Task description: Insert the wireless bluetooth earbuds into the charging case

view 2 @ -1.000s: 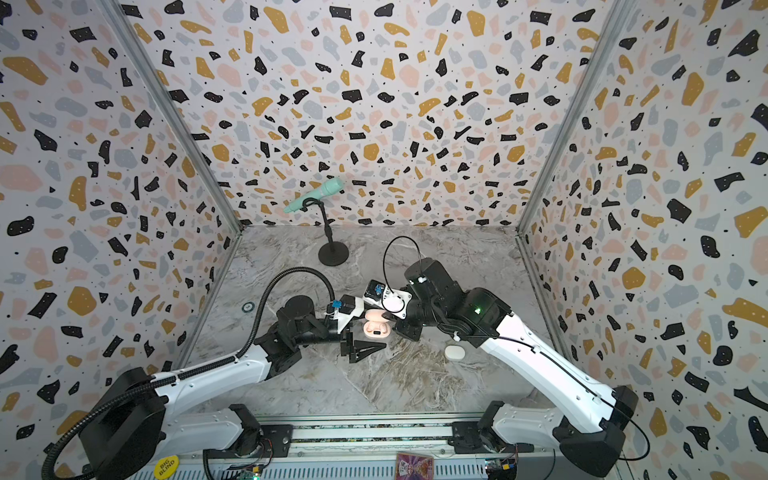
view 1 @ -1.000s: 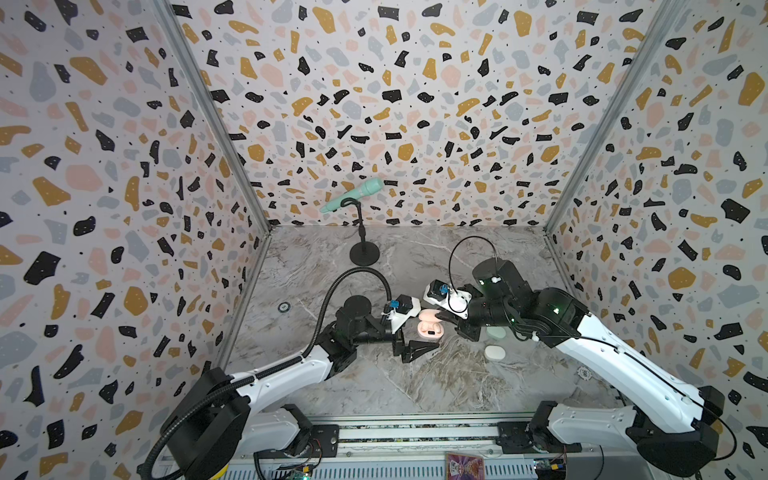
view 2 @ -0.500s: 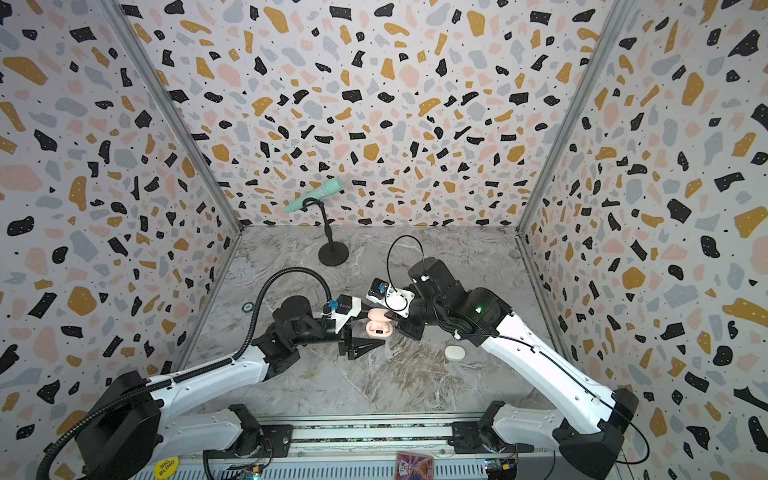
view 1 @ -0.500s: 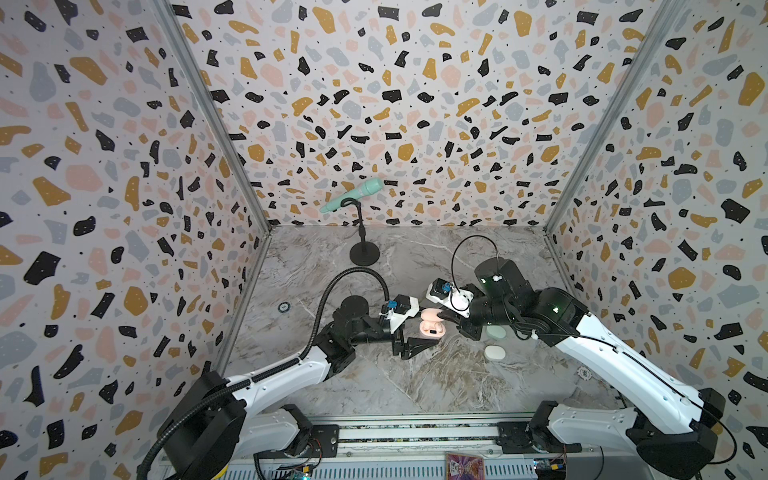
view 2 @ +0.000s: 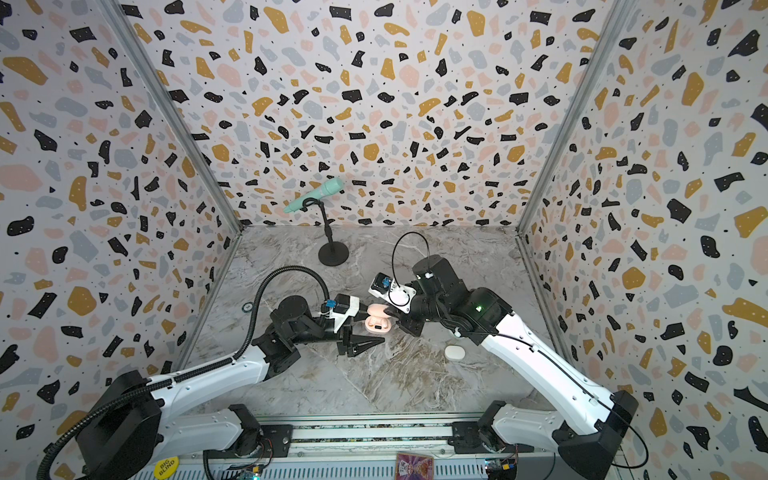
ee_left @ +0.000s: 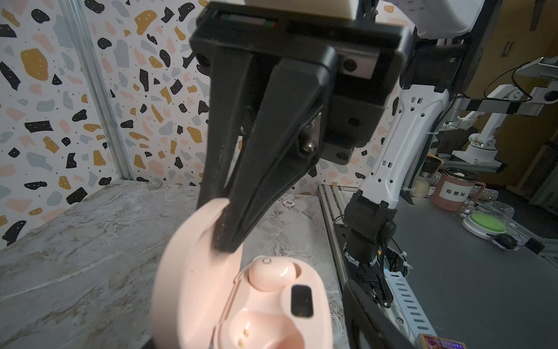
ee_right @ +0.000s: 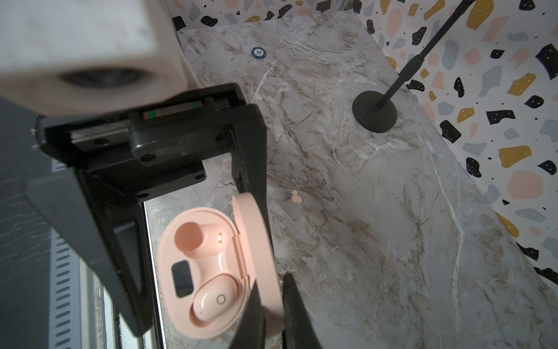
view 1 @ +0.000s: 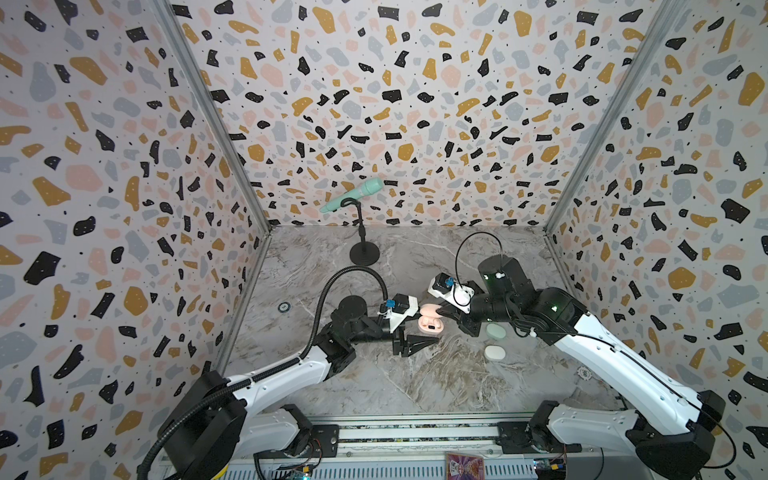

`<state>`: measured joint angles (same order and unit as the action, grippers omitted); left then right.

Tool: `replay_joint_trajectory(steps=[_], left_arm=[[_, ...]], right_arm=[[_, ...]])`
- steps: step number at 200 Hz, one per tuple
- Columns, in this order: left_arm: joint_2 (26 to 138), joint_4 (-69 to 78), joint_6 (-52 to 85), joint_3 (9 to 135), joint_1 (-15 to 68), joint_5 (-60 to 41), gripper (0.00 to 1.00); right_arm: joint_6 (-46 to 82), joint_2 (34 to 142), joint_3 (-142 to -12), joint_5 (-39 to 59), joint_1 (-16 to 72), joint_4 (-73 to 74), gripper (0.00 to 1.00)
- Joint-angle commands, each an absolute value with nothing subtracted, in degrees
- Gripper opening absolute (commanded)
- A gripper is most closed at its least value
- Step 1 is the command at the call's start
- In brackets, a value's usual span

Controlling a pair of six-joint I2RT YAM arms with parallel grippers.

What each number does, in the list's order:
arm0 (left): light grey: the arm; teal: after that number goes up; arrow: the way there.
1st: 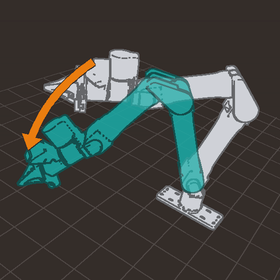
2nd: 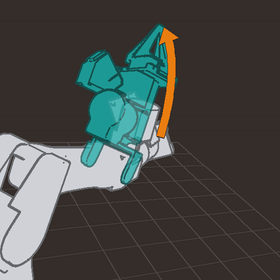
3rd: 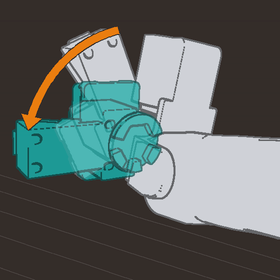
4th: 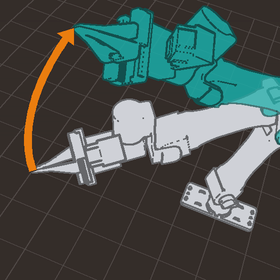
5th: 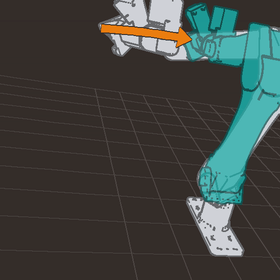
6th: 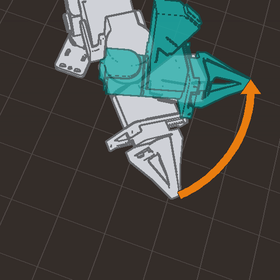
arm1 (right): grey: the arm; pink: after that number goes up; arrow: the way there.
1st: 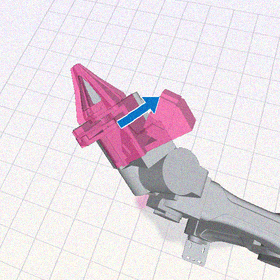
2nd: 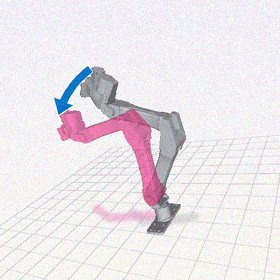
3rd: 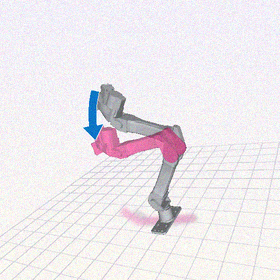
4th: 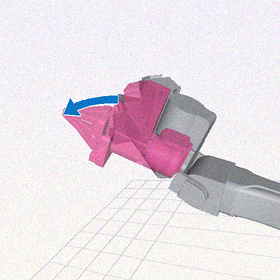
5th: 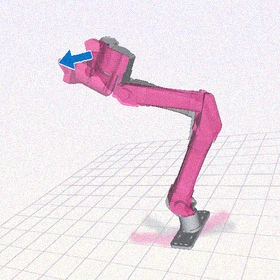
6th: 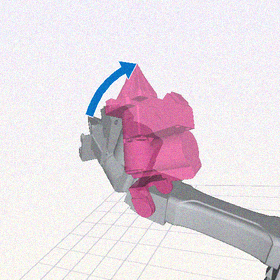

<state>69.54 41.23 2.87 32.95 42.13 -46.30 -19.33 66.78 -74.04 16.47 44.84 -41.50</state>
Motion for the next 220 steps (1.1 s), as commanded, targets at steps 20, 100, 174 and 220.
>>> replay_joint_trajectory(steps=[20,100,174,220], left_arm=[[70.1,44.2,3.9,35.6,42.3,-47.9,0.65],[71.0,43.9,4.7,36.1,42.3,-48.0,0.50],[70.6,43.2,5.0,36.4,42.2,-47.3,0.43],[70.4,45.3,6.7,36.1,42.3,-46.6,0.44]], right_arm=[[-17.8,64.8,-73.6,18.0,44.3,-39.6,0.03],[-17.4,64.8,-73.3,18.3,44.3,-39.2,0.03],[-17.5,65.2,-73.0,18.4,44.3,-39.9,0.04],[-17.2,64.8,-72.2,17.1,44.4,-39.7,0.05]])
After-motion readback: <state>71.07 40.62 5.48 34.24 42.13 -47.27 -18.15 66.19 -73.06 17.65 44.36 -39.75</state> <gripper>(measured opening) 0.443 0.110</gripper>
